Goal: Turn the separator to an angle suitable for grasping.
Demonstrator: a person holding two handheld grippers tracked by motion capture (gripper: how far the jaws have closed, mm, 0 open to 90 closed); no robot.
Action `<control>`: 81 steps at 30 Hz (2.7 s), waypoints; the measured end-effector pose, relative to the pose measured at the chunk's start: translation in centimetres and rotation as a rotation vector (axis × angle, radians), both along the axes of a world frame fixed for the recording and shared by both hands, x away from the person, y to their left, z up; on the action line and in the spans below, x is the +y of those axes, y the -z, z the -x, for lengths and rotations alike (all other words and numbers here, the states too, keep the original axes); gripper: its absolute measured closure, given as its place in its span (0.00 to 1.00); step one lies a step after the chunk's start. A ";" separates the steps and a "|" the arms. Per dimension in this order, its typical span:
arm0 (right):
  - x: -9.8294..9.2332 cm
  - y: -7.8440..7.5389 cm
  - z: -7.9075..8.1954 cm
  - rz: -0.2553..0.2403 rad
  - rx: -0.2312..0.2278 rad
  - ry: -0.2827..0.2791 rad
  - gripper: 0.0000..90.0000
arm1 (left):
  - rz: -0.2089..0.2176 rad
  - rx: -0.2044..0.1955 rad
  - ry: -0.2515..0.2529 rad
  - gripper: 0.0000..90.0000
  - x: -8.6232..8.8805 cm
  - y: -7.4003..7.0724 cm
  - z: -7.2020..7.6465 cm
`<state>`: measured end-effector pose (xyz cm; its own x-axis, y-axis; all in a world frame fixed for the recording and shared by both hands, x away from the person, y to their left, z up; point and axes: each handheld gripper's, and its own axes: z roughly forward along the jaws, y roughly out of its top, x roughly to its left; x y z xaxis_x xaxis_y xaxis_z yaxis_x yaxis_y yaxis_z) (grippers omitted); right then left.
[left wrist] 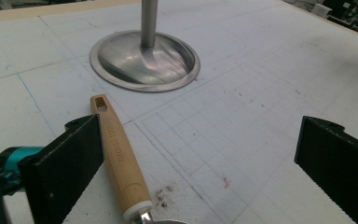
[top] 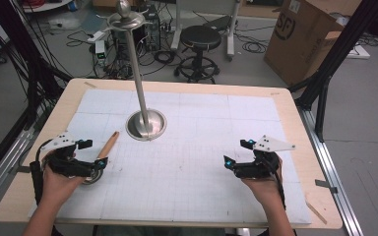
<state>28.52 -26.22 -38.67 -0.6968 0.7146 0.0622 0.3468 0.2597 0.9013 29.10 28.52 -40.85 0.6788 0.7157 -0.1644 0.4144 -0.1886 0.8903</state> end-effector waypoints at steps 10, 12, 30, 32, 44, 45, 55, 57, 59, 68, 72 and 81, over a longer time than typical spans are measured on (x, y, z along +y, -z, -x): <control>0.3 -0.2 0.2 0.008 -0.005 -0.009 0.15 | -0.018 0.020 -0.038 0.02 0.3 0.1 -0.3; 0.3 -0.2 0.2 0.014 -0.007 -0.009 0.15 | -0.033 0.027 -0.039 0.02 0.2 0.2 -0.4; 0.4 0.4 0.1 0.026 0.021 -0.009 0.15 | -0.065 0.090 -0.048 0.21 0.3 -0.1 -1.8; 0.4 0.5 0.1 0.032 0.025 -0.007 0.15 | -0.075 0.102 -0.052 0.23 0.3 0.0 -1.9; 0.5 1.0 0.1 0.051 0.039 -0.007 0.15 | -0.185 0.183 -0.075 0.36 -0.2 0.7 -2.7; 0.5 1.1 0.0 0.058 0.040 -0.010 0.15 | -0.187 0.186 -0.079 0.36 -0.2 0.8 -2.7; 0.9 1.3 0.0 0.080 0.047 -0.013 0.15 | -0.322 0.239 -0.099 0.48 -0.6 1.8 -3.2; 0.9 1.3 0.0 0.079 0.052 -0.015 0.15 | -0.327 0.251 -0.103 0.50 -0.6 1.9 -3.3; 0.9 1.3 0.0 0.080 0.051 -0.016 0.15 | -0.331 0.257 -0.104 0.52 -0.6 2.0 -3.3; 1.0 1.5 -0.1 0.088 0.060 -0.016 0.16 | -0.322 0.310 -0.104 0.58 -0.7 2.4 -3.9; 1.1 1.6 -0.1 0.094 0.059 -0.017 0.16 | -0.341 0.334 -0.122 0.61 -1.0 2.2 -4.1; 1.1 1.5 0.0 0.093 0.060 -0.016 0.16 | -0.481 0.394 -0.132 0.63 -2.6 1.4 -4.9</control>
